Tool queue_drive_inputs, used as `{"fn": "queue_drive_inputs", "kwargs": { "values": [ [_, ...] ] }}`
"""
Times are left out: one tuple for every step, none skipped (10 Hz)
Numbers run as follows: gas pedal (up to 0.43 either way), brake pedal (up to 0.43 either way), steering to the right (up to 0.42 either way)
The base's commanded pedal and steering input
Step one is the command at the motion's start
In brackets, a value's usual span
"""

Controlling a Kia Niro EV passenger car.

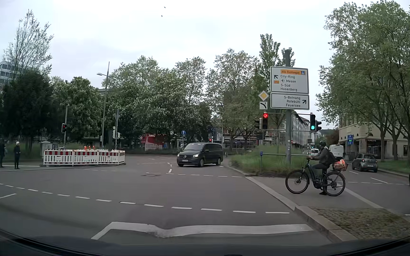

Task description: Follow the waypoints while adhering to traffic rules and regulations

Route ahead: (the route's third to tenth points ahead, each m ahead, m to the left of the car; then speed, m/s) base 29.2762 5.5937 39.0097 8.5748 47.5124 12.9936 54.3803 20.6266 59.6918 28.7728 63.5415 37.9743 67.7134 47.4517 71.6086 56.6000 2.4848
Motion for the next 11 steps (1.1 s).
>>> {"fn": "queue_drive_inputs", "kwargs": {
  "values": [
    [0.0, 0.22, -0.015],
    [0.0, 0.232, -0.015],
    [0.0, 0.238, -0.016],
    [0.0, 0.244, -0.016],
    [0.0, 0.244, -0.016],
    [0.0, 0.244, -0.016],
    [0.0, 0.244, -0.016],
    [0.0, 0.244, -0.016],
    [0.0, 0.244, -0.016],
    [0.0, 0.244, -0.016],
    [0.0, 0.25, -0.016]
  ]
}}
